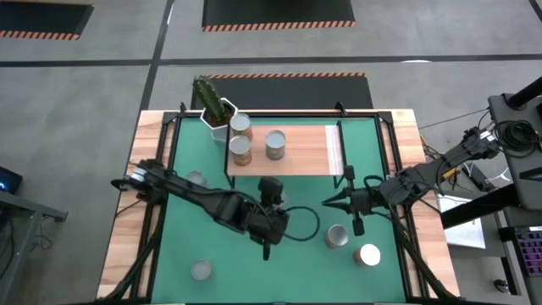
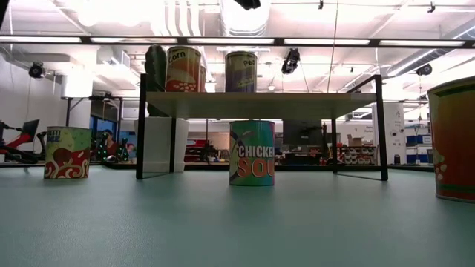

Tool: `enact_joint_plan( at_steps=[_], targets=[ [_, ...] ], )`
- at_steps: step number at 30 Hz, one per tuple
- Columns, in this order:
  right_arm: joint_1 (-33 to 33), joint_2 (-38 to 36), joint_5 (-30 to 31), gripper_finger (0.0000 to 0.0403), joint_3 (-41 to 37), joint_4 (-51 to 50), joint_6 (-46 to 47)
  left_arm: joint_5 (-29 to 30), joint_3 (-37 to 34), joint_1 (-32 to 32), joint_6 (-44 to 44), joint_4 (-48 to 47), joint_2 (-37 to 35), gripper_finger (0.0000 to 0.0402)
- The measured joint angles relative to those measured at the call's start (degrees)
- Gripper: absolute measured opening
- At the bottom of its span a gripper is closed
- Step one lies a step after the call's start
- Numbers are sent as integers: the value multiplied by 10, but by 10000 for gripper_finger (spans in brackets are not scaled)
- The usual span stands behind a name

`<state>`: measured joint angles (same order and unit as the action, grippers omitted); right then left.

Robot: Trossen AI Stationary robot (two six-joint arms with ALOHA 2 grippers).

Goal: Pick and place cans onto a shelf
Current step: Put the canned peas on the shelf

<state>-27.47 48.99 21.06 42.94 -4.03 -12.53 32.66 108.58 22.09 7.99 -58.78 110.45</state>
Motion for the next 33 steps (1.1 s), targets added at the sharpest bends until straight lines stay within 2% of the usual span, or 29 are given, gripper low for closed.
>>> enact_joint_plan(
  at_steps=[5, 9, 15, 19, 24, 33],
  targets=[
    [0, 0, 0, 9, 0, 2, 0, -26, -183, -1, 27, 207, -89, 148],
    [4, 4, 1, 9, 0, 20, 2, -47, -320, -1, 82, 380, -163, 131],
    [35, 37, 0, 9, 0, 51, 17, -67, -482, -2, 164, 594, -280, 104],
    [68, 63, 1, 9, 4, 69, 25, -64, -550, -3, 179, 657, -356, 82],
    [120, 95, 0, 9, 46, 63, 40, -55, -601, -3, 173, 673, -444, 59],
    [221, 192, -12, 9, 211, -74, 41, -19, -672, -4, 155, 689, -552, 38]
  ],
)
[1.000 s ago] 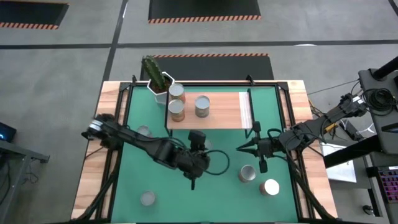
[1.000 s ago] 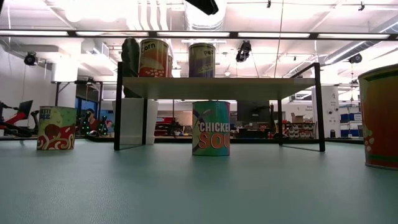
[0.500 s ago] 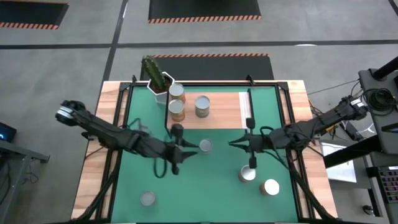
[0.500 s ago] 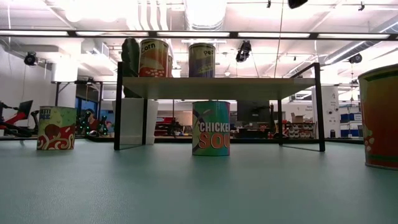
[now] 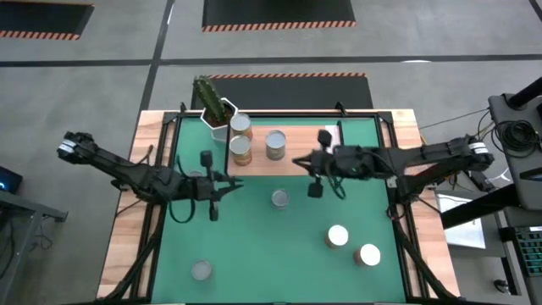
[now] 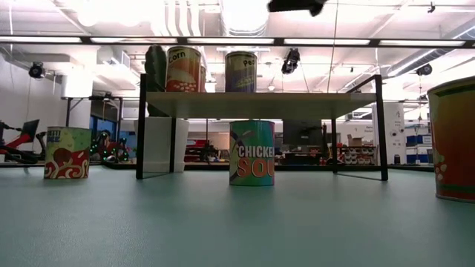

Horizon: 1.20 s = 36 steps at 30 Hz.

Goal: Pick and place cans onto a shelf
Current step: Put the canned peas on the shelf

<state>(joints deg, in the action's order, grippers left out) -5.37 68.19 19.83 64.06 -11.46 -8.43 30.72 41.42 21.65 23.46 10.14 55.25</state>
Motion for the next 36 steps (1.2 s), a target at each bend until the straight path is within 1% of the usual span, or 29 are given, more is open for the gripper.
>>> enact_joint_plan(
  at_steps=[2, 5, 8, 15, 18, 24, 33, 36],
  targets=[
    [23, 26, -22, 9, 40, -40, -4, 2, -8, 0, 0, 8, -16, 38],
    [54, 66, -62, 9, 97, -64, -16, 3, -15, 0, 0, 5, -29, 38],
    [82, 105, -83, 9, 148, -87, -35, 3, -16, 0, 0, 6, -34, 38],
    [139, 179, -85, 9, 236, -150, -66, 2, -15, 0, 0, 4, -29, 38],
    [158, 196, -101, 9, 246, -161, -84, 2, -12, 0, 0, 6, -27, 38],
    [185, 210, -168, 9, 248, -157, -92, 2, -11, 0, 0, 5, -26, 38],
    [188, 235, -168, 9, 247, -143, -94, 2, -11, 0, 0, 6, -26, 38],
    [190, 235, -154, 9, 247, -140, -82, 2, -11, 0, 0, 6, -26, 38]
  ],
)
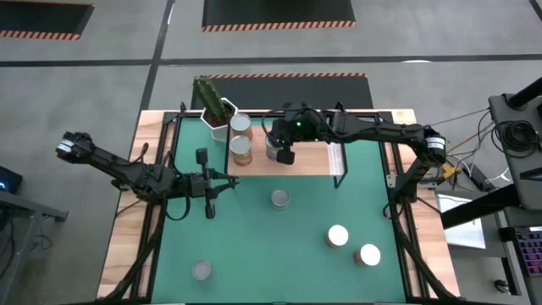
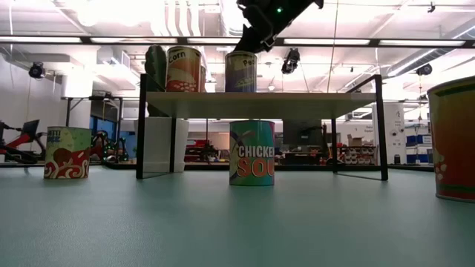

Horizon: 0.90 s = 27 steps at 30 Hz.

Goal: Pick and place cans onto a shelf
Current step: Put the canned peas on the shelf

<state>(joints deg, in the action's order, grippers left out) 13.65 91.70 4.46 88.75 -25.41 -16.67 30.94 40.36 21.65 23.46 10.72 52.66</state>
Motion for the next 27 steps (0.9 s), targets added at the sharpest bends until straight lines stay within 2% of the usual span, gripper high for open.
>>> enact_joint_plan(
  at_steps=[5, 16, 23, 27],
  targets=[
    [0, -1, 59, 9, 0, -8, 21, 0, 0, 0, 0, 0, 0, 38],
    [0, -2, 135, 9, 0, -14, 68, 0, 0, 0, 0, 0, 0, 38],
    [-9, -4, 135, 9, 17, -17, 76, 0, 0, 0, 0, -1, 0, 38],
    [-19, -7, 110, 9, 31, -29, 63, 0, 0, 0, 0, -1, 0, 38]
  ],
)
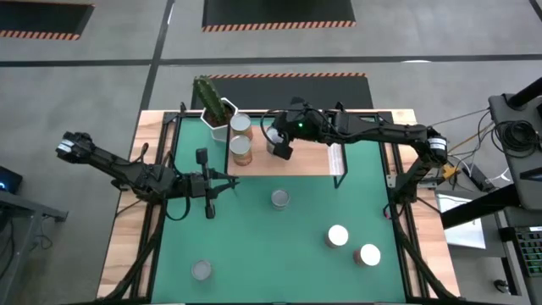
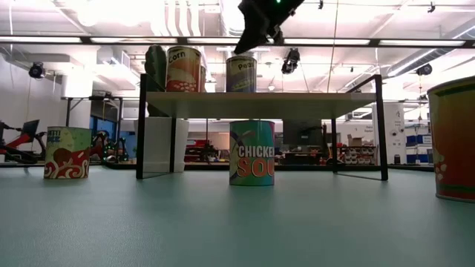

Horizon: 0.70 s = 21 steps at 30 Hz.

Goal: Pick and place cans onto a shelf
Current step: Put the canned peas on the shelf

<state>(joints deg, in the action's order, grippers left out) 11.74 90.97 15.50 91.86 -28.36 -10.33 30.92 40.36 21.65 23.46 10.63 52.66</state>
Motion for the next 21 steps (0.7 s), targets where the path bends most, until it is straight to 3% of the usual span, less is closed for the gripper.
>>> enact_joint_plan(
  at_steps=[12, 16, 21],
  targets=[
    [-33, -38, -124, 9, 6, -124, -32, 0, 0, 0, 0, 0, 0, 38],
    [-34, -40, -145, 9, -1, -175, -24, 0, 0, 0, 0, 0, 0, 38],
    [-34, -36, -145, 9, -42, -163, -22, 0, 0, 0, 0, 0, 0, 38]
  ],
)
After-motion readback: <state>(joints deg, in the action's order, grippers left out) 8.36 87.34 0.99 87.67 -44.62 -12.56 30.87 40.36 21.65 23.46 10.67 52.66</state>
